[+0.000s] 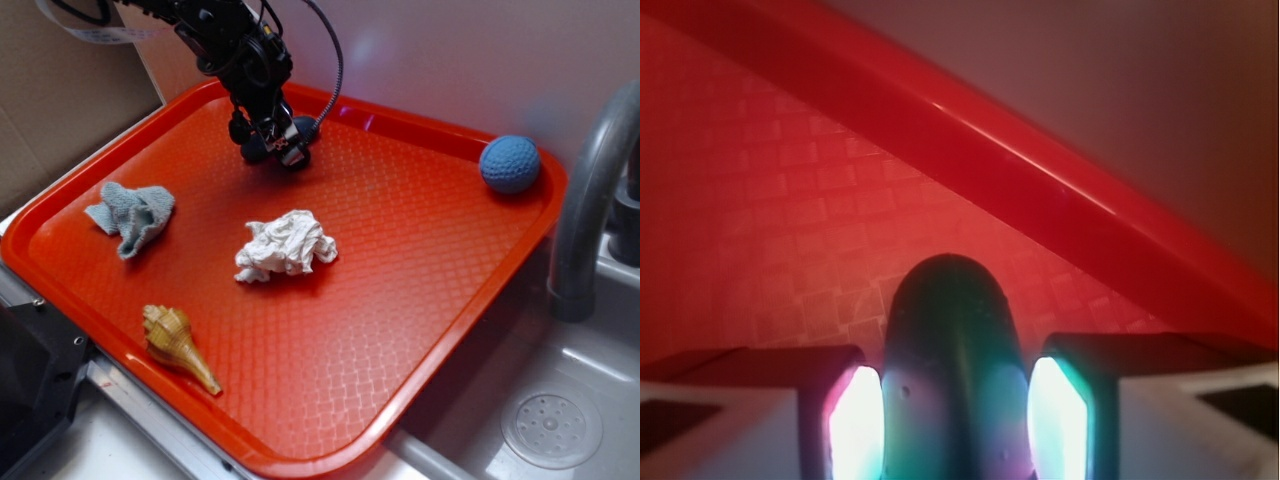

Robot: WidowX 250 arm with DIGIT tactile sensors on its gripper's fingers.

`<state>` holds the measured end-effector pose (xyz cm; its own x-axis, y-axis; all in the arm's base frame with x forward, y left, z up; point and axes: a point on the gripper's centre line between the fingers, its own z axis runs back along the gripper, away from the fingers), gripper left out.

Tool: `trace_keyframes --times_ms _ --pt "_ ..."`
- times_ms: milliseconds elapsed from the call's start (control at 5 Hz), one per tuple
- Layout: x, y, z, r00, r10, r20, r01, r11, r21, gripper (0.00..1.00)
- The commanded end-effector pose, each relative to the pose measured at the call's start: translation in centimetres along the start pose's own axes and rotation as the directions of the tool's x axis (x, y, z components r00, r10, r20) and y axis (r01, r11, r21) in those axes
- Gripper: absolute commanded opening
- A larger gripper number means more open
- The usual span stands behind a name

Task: Grab the plastic pickle.

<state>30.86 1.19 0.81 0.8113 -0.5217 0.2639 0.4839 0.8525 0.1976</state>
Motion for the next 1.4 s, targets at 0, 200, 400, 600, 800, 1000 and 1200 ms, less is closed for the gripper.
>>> trace_keyframes --times_ms 0,200,400,600,800,1000,1200 --pt "-1.7 -1.9 2.0 0.999 0.012 -0.05 -0.014 0.999 -0.051 0.0" --pt "-1.9 -2.6 5.3 0.989 0.126 -0.082 -0.132 0.989 -0.072 0.0" --pt "-0.9 -4.3 10.9 0.915 0.349 -0.202 -0.375 0.92 -0.112 0.0" --pt "0.6 -4.0 15.8 0.835 0.504 -0.222 -0.528 0.847 -0.066 0.0" --pt "1.7 -2.7 20.3 0.807 0.547 -0.223 -0.577 0.811 -0.096 0.0" --pt "2.3 -2.8 20.8 0.816 0.544 -0.196 -0.568 0.817 -0.097 0.0" --pt "2.2 -2.8 20.1 0.816 0.548 -0.182 -0.567 0.821 -0.067 0.0"
